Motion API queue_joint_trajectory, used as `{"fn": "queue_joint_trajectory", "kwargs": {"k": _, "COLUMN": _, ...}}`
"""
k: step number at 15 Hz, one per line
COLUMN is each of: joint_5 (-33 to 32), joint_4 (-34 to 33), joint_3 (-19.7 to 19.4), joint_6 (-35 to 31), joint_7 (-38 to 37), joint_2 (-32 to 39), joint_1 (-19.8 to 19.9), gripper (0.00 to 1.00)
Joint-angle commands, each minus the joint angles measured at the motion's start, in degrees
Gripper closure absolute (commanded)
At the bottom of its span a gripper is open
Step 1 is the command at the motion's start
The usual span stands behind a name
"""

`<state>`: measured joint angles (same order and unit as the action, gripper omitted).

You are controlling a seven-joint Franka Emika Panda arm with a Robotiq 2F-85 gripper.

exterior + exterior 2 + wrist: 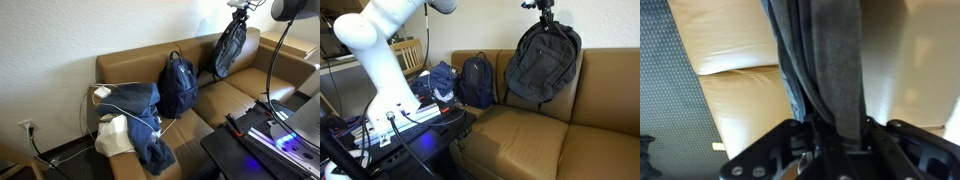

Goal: Put the grey bag on the right in front of the black bag on the left

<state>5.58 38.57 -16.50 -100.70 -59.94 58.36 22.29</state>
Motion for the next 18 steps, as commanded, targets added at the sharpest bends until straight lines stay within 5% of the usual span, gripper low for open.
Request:
{"fn": "queue_joint_trajectory", "kwargs": {"k": 1, "joint_5": -1.3, "joint_4": 4.7, "joint_3": 0.0, "joint_6": 4.4, "joint_7": 8.2, "joint_2": -9.1, "joint_1": -0.5, "gripper": 0.95}}
{"fn": "queue_joint_trajectory", "kwargs": {"k": 6, "joint_5": -7.1, "joint_4": 10.4, "joint_3": -1.2, "joint_6": 10.0, "joint_7": 17.1, "joint_2": -18.6, "joint_1": -4.1, "gripper": 0.95}}
{"fn": "queue_joint_trajectory", "kwargs": {"k": 12, "joint_5": -13.9, "joint_4": 26.3, "joint_3": 0.8, "joint_6": 11.1, "joint_7": 26.4, "joint_2": -27.6, "joint_1": -10.7, "gripper": 0.95}}
{"fn": "queue_joint_trajectory", "kwargs": {"k": 13, "joint_5": -12.5, "joint_4": 17.7, "joint_3": -0.1, "joint_6": 11.4, "joint_7": 23.2, "joint_2": -22.1, "joint_1": -9.1, "gripper": 0.8}}
{"fn": "queue_joint_trajectory", "kwargs": {"k": 17, "joint_5": -12.8, "joint_4": 23.0, "joint_3": 0.1, "joint_6": 11.3, "joint_7": 24.2, "joint_2": -24.2, "joint_1": -11.2, "gripper": 0.8}}
{"fn": "queue_joint_trajectory", "kwargs": {"k": 18, "joint_5": -12.8, "joint_4": 23.2, "joint_3": 0.1, "joint_6": 11.3, "joint_7": 24.4, "joint_2": -24.4, "joint_1": -11.1, "gripper": 0.95}}
